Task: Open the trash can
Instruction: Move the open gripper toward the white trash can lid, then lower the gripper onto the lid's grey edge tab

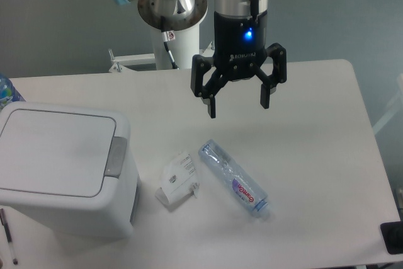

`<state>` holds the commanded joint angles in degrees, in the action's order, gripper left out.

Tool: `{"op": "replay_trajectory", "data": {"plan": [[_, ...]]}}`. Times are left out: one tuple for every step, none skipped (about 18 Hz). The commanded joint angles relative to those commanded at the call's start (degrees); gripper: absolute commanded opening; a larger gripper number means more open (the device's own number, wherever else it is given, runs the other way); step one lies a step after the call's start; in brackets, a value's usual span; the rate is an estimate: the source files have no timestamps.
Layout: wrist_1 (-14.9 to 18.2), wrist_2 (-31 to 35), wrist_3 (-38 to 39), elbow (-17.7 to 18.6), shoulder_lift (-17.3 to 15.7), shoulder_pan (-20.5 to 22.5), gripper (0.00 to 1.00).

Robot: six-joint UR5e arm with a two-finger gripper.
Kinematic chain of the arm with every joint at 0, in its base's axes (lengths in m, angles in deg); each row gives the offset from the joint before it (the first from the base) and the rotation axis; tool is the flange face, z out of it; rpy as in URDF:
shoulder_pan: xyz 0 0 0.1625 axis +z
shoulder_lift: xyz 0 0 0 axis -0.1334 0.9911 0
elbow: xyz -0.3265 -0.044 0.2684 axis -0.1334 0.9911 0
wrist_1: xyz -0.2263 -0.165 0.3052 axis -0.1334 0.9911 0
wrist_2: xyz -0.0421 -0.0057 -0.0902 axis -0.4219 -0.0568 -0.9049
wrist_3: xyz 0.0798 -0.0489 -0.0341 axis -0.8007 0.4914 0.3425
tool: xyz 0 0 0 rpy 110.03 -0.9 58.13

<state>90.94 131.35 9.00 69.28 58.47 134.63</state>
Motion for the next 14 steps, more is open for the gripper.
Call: {"op": "replay_trajectory", "data": {"plan": [[0.00, 0.00, 1.32, 0.00, 0.35, -0.17, 1.00], [0.00, -0.26, 2.64, -0.09, 0.62, -0.35, 1.00], [0.00, -1.48, 3.69, -0.35, 0.53, -0.87, 1.00], [0.09, -3.67, 4.57, -0.53, 0.45, -1.14, 1.00], [0.09, -6.48, 5.45, -0.27, 0.36, -1.14, 1.00], [0.17, -8.59, 6.25, 0.00, 0.27, -1.40, 1.00], [0.18, -9.57, 7.12, 0.17, 0.27, -1.58, 1.00], [0.52, -10.02, 8.00, 0.26, 0.36, -2.19, 1.00], [0.53, -10.37, 8.53, 0.61, 0.44, -3.24, 1.00], [0.53, -10.37, 8.63, 0.70, 0.71, -3.95, 1.00], [0.53, -10.37, 8.63, 0.79, 1.06, -4.30, 1.00], [0.53, -10.28, 8.63, 1.05, 1.58, -4.48, 1.00], [0.35, -10.20, 8.63, 1.40, 2.02, -4.66, 1.00], [0.26, -10.20, 8.63, 1.84, 2.29, -4.92, 1.00]]}}
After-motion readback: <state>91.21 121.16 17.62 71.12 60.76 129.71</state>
